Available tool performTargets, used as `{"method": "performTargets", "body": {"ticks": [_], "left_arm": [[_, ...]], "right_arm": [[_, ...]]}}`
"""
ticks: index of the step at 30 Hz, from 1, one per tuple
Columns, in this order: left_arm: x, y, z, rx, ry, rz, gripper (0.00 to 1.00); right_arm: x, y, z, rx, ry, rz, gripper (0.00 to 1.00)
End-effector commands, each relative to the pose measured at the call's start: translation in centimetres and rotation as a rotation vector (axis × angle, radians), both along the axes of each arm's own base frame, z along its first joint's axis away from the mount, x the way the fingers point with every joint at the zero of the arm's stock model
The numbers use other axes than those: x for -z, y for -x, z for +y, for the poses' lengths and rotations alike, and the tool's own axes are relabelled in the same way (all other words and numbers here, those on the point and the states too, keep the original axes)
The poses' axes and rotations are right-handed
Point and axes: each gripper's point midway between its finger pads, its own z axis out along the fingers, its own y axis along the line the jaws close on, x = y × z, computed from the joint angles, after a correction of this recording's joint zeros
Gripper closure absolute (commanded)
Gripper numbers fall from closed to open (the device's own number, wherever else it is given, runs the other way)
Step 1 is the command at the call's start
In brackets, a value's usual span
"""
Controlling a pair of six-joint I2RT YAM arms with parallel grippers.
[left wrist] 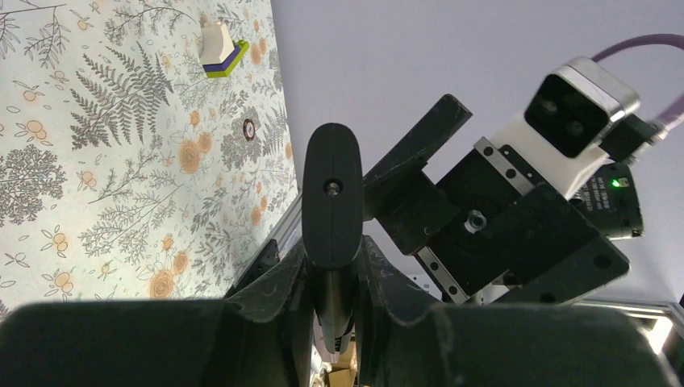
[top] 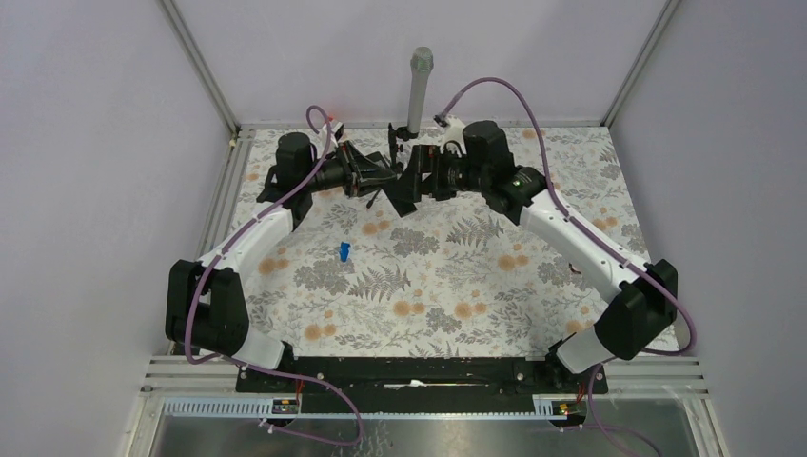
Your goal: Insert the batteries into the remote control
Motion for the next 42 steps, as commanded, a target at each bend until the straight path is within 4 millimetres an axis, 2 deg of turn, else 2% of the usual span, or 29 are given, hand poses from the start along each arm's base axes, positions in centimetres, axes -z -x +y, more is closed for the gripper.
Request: {"method": "performTargets", "body": {"ticks": [1,10,16,22,29,42], "left_arm": [[-2.6,0.3,0.1,0.003,0.053,-0.089,1.0],[-5.9,0.1,0.6,-0.071,0.144,-0.162,1.0],[-7.1,0.0,1.0,-0.114,0.185,-0.183,1.0],[-7.9,0.0,1.4,-0.155,0.214,-0.199,1.0],[-8.9,0.1,1.7,-0.178,0.241,-0.217,1.0],[-10.2,0.2,1.6,-0.169,0.25,-0.218,1.0]], "right_arm": [[-5.0,0.3,0.5,0.018,-0.246,0.008,0.0],[-5.0,-0.4,-0.3,0.188,-0.396,0.118,0.02],[-5.5,-0.7,-1.1,0.259,-0.481,0.154,0.03],[-6.4,-1.0,-0.6,0.253,-0.565,0.186,0.12],[-4.9,-1.0,-0.1,0.243,-0.544,0.234,0.28],[-1.7,-0.6,-0.2,0.237,-0.444,0.258,0.47]]}}
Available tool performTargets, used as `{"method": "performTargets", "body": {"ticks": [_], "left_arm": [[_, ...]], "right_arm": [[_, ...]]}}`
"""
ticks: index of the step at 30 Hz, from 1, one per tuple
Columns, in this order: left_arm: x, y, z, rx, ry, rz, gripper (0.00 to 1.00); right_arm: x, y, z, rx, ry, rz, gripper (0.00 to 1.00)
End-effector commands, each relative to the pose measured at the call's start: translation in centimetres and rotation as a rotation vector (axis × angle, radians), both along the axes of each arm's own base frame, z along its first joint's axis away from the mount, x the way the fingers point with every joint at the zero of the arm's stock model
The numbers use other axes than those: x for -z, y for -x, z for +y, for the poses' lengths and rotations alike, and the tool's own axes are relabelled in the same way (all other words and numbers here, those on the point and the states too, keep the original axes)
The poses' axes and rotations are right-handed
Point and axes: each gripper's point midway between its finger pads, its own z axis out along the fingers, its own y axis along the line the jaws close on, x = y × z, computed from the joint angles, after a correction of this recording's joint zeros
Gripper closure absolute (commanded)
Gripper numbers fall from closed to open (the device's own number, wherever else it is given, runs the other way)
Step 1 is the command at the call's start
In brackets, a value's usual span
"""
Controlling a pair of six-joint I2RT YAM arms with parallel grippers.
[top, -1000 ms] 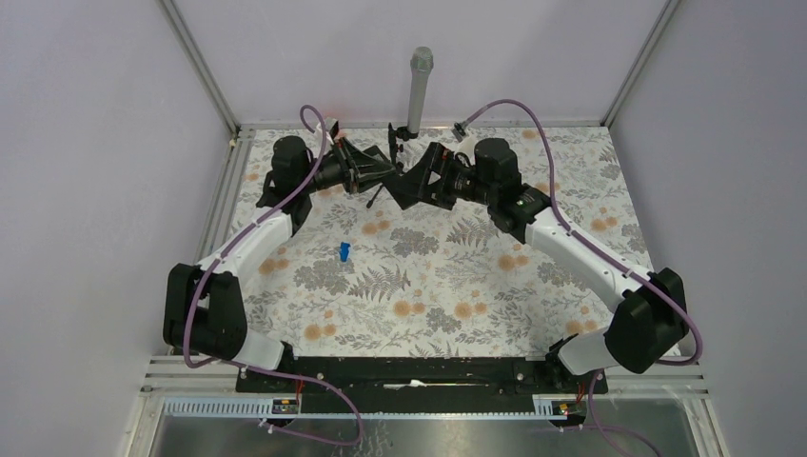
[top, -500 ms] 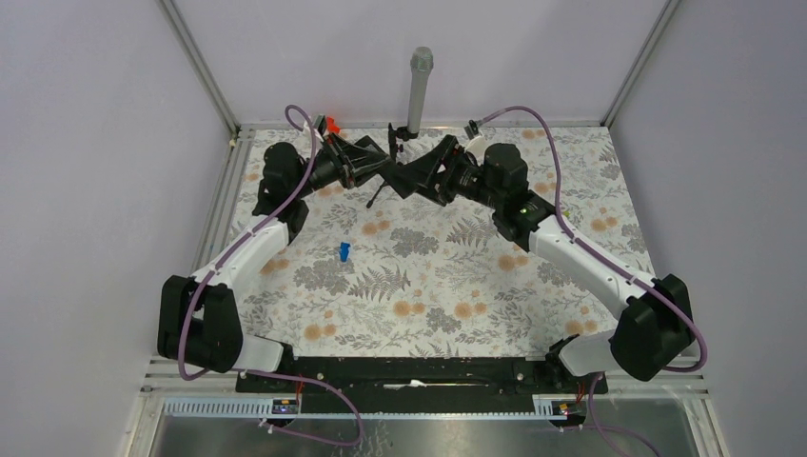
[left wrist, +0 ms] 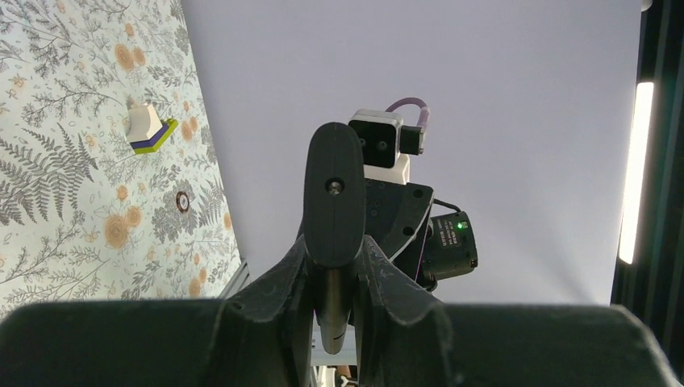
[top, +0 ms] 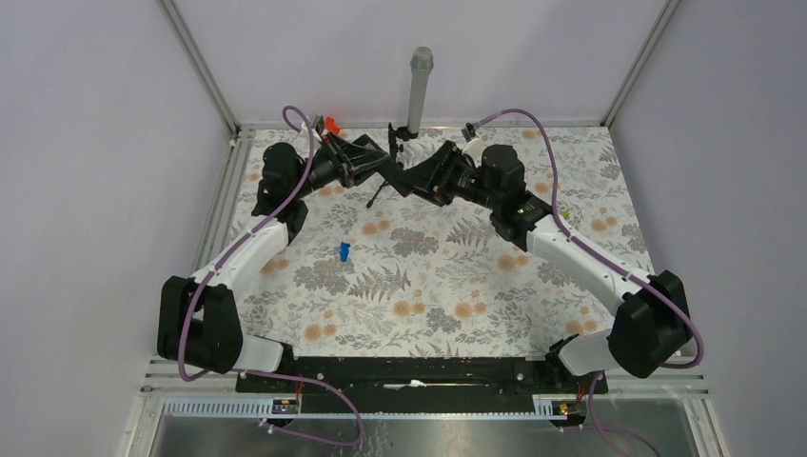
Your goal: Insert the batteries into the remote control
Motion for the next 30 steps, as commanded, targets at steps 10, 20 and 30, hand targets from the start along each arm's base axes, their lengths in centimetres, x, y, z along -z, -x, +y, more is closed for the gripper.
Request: {"method": "performTargets", "body": {"ticks": [10,20,30], "left_arm": [[-6.0,1.4,0.3,0.003,0.067,-0.154,1.0],[-6.1,2.8,-0.9,0.05,0.073,-0.152,1.0],[-6.7,2.8,-1.6,0.057,0.141,-0.111,1.0]], "right_arm": [[1.5,-0.4,0.3,-0.022,0.05,-0.002,0.51],[1.5,-3.0,1.7,0.002,0.028,-0.02,0.63],[1.2,-4.1,2.5,0.024,-0.028,-0.075,0.75]]}}
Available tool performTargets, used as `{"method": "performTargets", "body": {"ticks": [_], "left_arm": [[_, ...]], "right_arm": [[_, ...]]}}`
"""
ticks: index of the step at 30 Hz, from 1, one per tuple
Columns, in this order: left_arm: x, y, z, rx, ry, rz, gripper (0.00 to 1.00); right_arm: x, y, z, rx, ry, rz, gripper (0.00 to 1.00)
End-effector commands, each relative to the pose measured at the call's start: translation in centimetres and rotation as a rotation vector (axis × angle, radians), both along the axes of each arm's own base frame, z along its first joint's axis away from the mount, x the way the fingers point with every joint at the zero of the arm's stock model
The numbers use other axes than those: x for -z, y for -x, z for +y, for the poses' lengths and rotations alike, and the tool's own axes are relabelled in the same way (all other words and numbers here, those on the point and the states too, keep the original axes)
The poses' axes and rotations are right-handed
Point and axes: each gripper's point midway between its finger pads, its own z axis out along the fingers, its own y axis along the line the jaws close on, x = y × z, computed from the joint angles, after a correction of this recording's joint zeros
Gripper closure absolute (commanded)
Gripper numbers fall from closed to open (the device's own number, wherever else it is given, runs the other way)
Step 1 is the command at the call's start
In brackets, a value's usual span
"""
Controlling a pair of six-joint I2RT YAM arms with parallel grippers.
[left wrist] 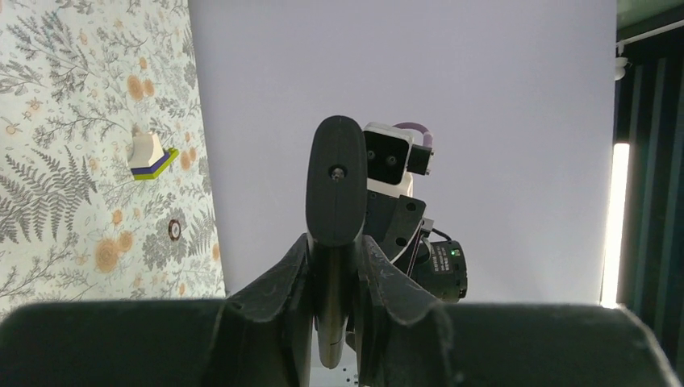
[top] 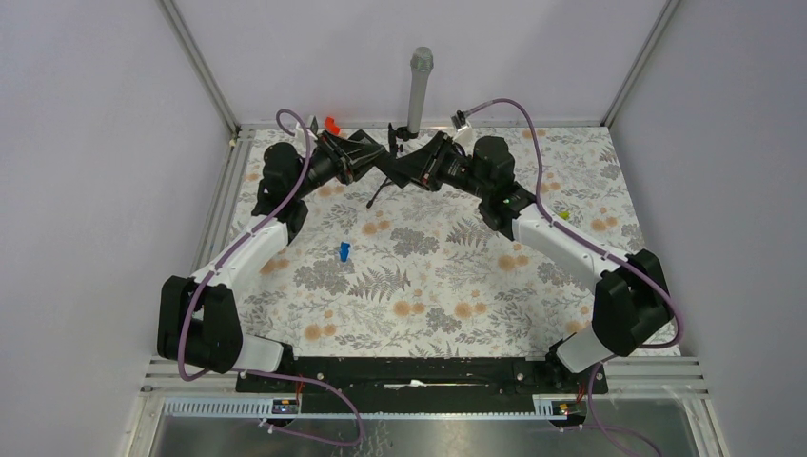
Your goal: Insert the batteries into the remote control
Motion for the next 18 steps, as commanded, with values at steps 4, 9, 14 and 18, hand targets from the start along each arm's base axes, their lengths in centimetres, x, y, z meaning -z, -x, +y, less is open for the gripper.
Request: {"method": "performTargets", "body": {"ticks": [4,9,14,18], "left_arm": [[-7.5,4.4,-2.6,0.158,0.141,-0.178,1.0],[-7.8,4.8,-2.9,0.183,0.152,-0.163,1.0],[-8.0,5.5,-3.3,0.218,0.156,-0.149,1.0],[-8.2,6.0,-3.6,0.239,0.164,-0.149,1.0]], "right_arm": [[2.2,-2.4,1.0,0.069,0.017,-0.01,0.76],[1.7,-3.3,1.9,0.067,0.002,-0.031,0.77],[1.7,-4.1,2.6,0.068,0.0,-0.04,0.79],[1.8,-4.4,3.2,0.07,-0.001,-0.052,0.8]]}}
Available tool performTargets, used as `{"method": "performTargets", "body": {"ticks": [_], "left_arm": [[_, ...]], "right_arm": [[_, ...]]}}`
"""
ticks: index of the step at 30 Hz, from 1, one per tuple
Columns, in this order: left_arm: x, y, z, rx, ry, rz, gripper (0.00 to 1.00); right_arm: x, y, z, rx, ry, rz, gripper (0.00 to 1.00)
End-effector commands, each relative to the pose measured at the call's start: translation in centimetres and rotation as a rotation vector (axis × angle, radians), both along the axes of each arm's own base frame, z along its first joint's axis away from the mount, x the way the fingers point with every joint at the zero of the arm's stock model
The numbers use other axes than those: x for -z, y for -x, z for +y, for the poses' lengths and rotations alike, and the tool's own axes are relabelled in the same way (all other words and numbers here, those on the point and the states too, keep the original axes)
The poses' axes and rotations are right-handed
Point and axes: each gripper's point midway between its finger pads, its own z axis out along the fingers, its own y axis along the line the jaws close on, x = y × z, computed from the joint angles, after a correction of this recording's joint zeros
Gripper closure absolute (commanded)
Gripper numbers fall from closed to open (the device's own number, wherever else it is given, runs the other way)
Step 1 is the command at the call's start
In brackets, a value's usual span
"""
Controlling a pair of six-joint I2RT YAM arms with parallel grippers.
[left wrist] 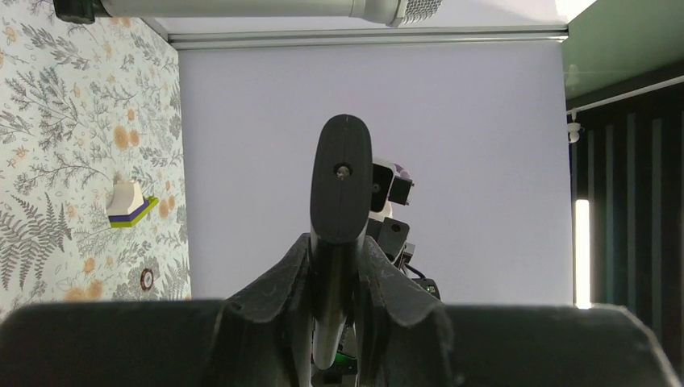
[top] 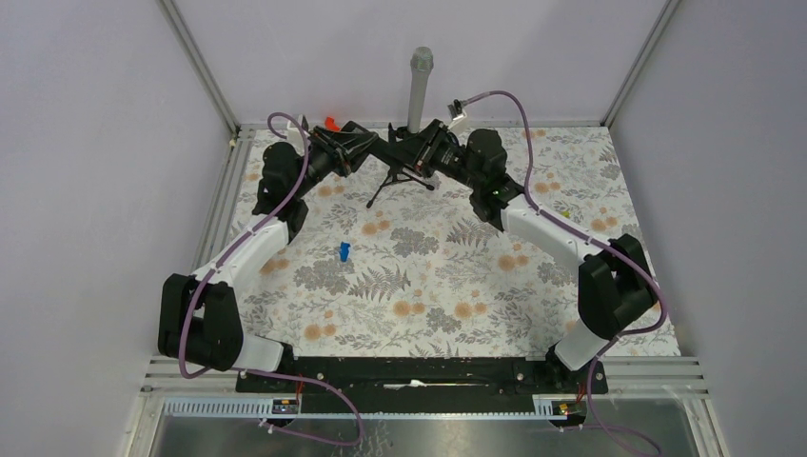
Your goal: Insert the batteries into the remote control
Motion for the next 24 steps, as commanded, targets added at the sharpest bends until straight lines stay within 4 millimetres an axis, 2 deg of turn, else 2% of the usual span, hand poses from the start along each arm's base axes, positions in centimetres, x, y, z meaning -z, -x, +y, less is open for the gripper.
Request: {"method": "performTargets", "body": {"ticks": [1,6,10,12,17,18,21,24], "left_arm": [[-7.1,8.2,-4.6,0.36,0.08,-0.198,1.0],[-6.8,8.2,-4.6,0.355,0.057,-0.211,1.0],[-5.7,7.2,-3.8,0.305,-0.027,-0.223,1.0],[-4.6,6.4,-3.2,0.274,-0.088,-0.215,1.0],[-2.7,5.5,-2.7,0.287,-0.185,-0.245,1.0],[-2.5,5.5,-2.8,0.3,-0.196,-0.253,1.0],[-2.1,5.9,-3.0,0.338,-0.236,-0.311,1.0],[-2.0,6.7,-3.2,0.379,-0.264,-0.379,1.0]], "right_arm": [[3.0,-1.6,1.9,0.035,0.067,0.004,0.8],[2.9,-1.3,2.1,0.021,0.07,0.002,0.8],[1.8,0.0,1.0,-0.004,0.074,-0.039,0.73],[1.3,0.7,-0.1,-0.022,0.077,-0.056,0.64],[-1.3,3.3,-3.6,-0.079,0.059,-0.179,0.18],[-1.8,3.9,-4.1,-0.092,0.066,-0.214,0.12],[-2.8,5.8,-5.0,-0.129,0.098,-0.306,0.02],[-3.1,7.5,-5.5,-0.179,0.136,-0.375,0.0]]}}
